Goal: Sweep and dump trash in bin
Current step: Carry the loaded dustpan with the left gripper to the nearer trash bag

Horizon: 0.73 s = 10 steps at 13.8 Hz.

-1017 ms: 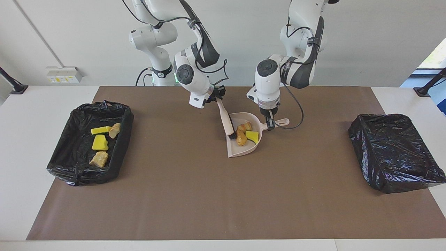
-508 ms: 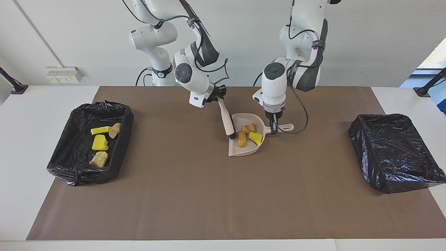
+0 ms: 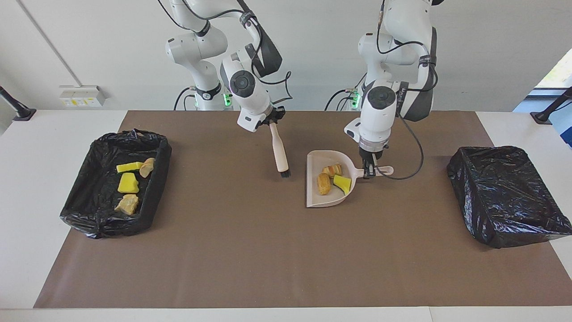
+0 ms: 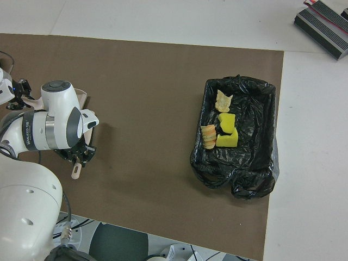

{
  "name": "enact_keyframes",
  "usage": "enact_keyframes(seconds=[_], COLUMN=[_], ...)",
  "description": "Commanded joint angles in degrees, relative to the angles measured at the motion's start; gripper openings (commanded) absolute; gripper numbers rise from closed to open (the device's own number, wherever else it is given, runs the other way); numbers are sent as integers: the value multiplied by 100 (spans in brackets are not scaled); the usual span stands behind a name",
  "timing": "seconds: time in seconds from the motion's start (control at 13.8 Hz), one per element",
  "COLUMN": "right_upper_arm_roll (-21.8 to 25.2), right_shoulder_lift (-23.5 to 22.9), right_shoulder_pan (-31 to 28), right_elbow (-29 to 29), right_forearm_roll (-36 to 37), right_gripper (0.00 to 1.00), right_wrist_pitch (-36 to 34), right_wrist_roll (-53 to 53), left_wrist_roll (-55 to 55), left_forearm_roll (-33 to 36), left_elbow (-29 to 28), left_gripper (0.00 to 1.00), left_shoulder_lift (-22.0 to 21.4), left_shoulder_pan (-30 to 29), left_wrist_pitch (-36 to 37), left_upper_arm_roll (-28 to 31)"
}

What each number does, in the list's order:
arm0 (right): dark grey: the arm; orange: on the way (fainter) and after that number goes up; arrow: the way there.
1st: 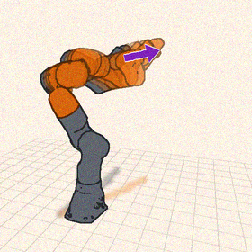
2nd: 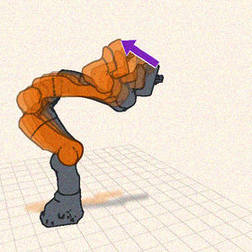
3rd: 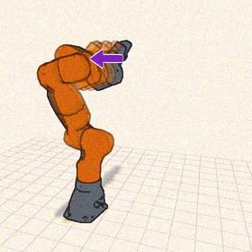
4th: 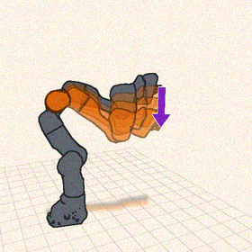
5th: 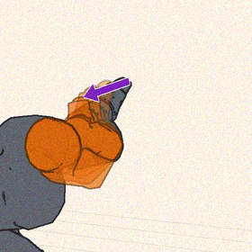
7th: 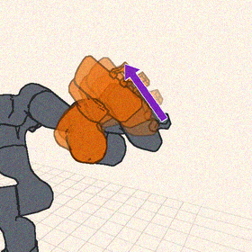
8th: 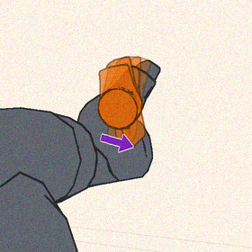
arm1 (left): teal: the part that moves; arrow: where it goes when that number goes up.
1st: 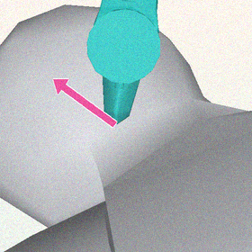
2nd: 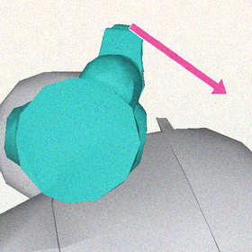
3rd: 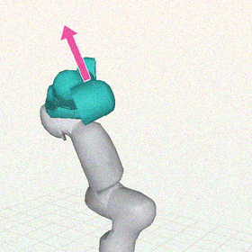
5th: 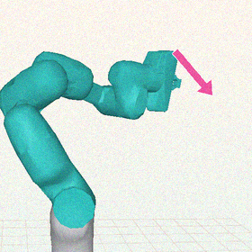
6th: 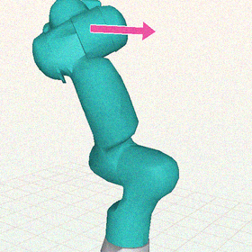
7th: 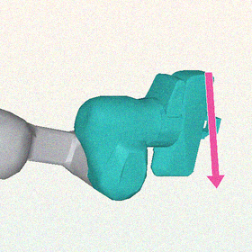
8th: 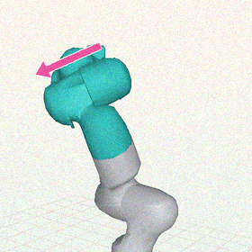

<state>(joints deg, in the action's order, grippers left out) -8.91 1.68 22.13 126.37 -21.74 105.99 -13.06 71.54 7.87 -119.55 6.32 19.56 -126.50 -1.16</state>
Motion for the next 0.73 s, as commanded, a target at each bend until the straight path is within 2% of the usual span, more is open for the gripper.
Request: enact_keyframes(seconds=[0.0, 0.15, 0.36, 0.65], right_upper_arm_roll=[-84, -190, -199, -199], right_shoulder_lift=[193, 297, 229, 105], right_shoulder_pan=[27, 316, 730, 1214], right_elbow=[63, 63, 72, 89], right_forearm_roll=[214, 170, 30, 38], right_gripper=[0, 0, 0, 0], right_wrist_pitch=[-52, -130, -105, 396], right_wrist_roll=[-1115, -1829, -2208, -2131], left_wrist_roll=[475, 737, 1370, 1941], left_forearm_roll=[-347, -374, -383, -584], left_elbow=[107, 300, 686, 1511], left_gripper=[0, 0, 0, 0], left_shoulder_lift=[-228, -219, -219, 8], left_shoulder_pan=[-487, -917, -1707, -2815], left_wrist_pitch=[-15, -6, 423, 748], left_upper_arm_roll=[-43, -43, -34, -34])
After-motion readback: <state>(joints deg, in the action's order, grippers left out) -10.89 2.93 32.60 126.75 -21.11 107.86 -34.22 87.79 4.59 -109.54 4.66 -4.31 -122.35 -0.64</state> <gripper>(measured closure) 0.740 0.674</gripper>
